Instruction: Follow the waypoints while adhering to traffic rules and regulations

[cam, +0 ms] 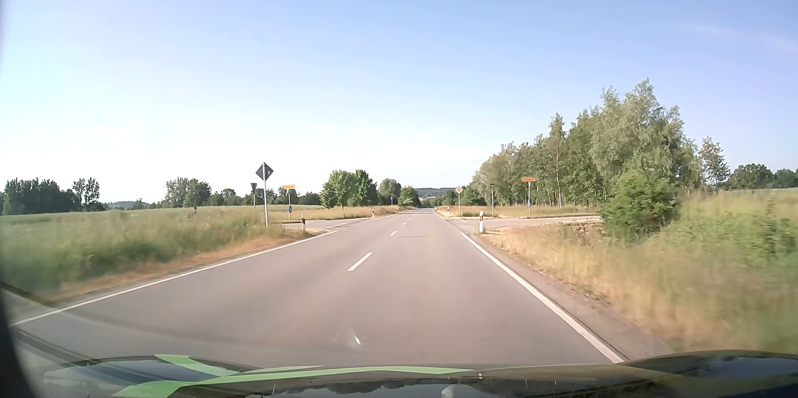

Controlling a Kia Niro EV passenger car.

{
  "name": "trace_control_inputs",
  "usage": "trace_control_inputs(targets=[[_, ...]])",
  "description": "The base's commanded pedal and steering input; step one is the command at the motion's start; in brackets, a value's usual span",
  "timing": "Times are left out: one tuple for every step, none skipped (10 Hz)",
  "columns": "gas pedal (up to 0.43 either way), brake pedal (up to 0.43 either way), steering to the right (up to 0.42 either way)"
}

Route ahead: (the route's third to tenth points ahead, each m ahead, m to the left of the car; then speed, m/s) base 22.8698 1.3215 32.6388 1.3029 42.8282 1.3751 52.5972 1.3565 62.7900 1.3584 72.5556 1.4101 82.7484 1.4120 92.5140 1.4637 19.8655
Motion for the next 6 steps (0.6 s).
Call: trace_control_inputs(targets=[[0.240,0.000,-0.002],[0.240,0.000,-0.001],[0.248,0.000,-0.001],[0.248,0.000,-0.002],[0.248,0.000,-0.003],[0.260,0.000,-0.003]])
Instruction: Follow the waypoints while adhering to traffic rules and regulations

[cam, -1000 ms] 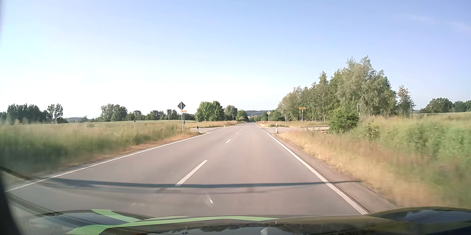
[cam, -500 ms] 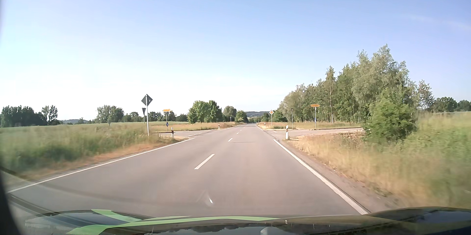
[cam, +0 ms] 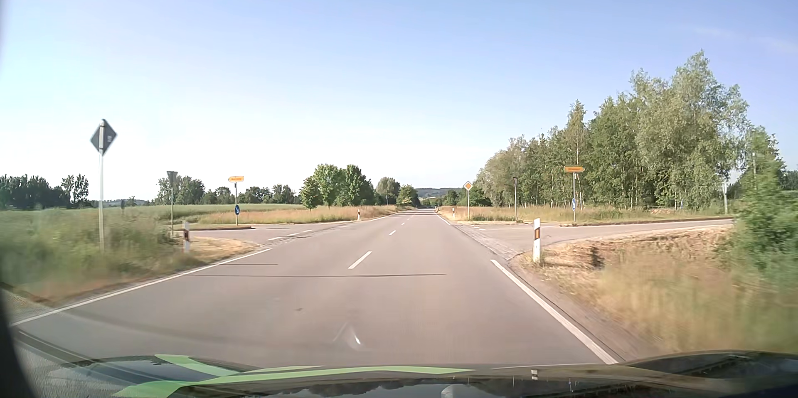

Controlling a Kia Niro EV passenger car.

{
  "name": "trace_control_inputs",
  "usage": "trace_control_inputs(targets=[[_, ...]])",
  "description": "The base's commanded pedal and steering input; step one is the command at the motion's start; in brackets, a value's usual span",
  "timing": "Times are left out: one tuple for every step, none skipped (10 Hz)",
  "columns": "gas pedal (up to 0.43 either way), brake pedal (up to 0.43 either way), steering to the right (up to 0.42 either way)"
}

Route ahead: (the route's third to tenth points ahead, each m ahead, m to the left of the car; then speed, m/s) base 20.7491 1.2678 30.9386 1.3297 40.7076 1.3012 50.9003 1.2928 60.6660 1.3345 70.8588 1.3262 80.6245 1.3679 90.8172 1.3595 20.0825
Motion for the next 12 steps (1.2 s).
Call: trace_control_inputs(targets=[[0.260,0.000,-0.004],[0.260,0.000,-0.004],[0.260,0.000,-0.004],[0.268,0.000,-0.003],[0.287,0.000,-0.004],[0.299,0.000,-0.003],[0.299,0.000,-0.002],[0.287,0.000,-0.002],[0.268,0.000,-0.002],[0.228,0.000,-0.002],[0.228,0.000,-0.001],[0.228,0.000,-0.002]])
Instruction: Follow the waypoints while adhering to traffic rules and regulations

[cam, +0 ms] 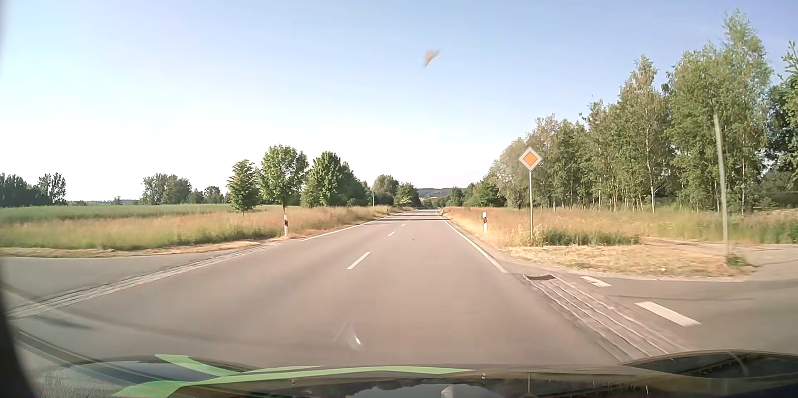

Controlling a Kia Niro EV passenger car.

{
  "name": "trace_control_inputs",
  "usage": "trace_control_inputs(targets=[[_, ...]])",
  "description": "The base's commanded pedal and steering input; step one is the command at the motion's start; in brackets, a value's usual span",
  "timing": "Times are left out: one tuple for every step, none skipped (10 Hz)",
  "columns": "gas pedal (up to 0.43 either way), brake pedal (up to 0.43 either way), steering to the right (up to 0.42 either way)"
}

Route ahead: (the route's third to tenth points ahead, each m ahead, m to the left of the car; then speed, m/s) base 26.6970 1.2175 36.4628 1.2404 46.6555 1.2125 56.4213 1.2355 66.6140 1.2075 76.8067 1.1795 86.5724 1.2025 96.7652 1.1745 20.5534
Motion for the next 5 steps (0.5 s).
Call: trace_control_inputs(targets=[[0.228,0.000,-0.001],[0.240,0.000,-0.002],[0.240,0.000,-0.002],[0.280,0.000,-0.002],[0.311,0.000,-0.002]])
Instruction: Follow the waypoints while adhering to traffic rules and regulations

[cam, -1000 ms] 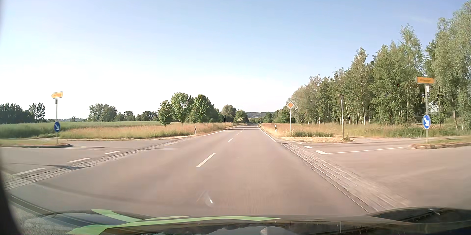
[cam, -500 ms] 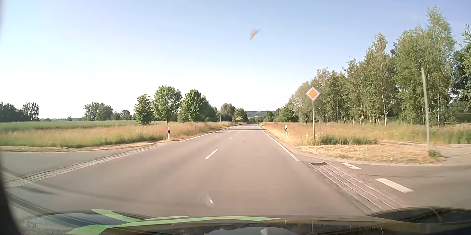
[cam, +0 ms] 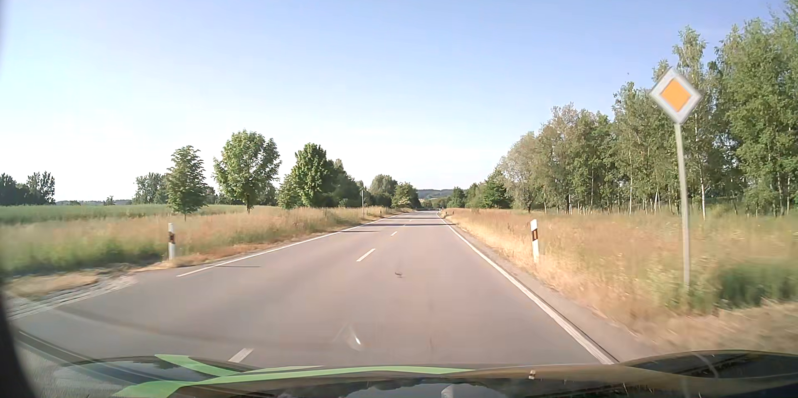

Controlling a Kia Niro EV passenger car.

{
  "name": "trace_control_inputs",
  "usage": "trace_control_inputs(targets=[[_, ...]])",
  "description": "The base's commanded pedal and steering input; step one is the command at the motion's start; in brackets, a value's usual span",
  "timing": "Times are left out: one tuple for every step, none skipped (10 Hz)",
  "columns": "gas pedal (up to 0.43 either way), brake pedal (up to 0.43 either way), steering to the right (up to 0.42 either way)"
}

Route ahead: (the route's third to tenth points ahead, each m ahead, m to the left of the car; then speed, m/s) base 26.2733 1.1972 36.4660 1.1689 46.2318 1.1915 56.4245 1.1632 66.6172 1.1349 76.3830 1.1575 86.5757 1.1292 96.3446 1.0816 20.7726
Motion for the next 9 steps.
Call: trace_control_inputs(targets=[[0.311,0.000,-0.001],[0.311,0.000,-0.002],[0.299,0.000,-0.001],[0.268,0.000,-0.001],[0.228,0.000,-0.002],[0.228,0.000,-0.003],[0.228,0.000,-0.003],[0.228,0.000,-0.003],[0.240,0.000,-0.003]])
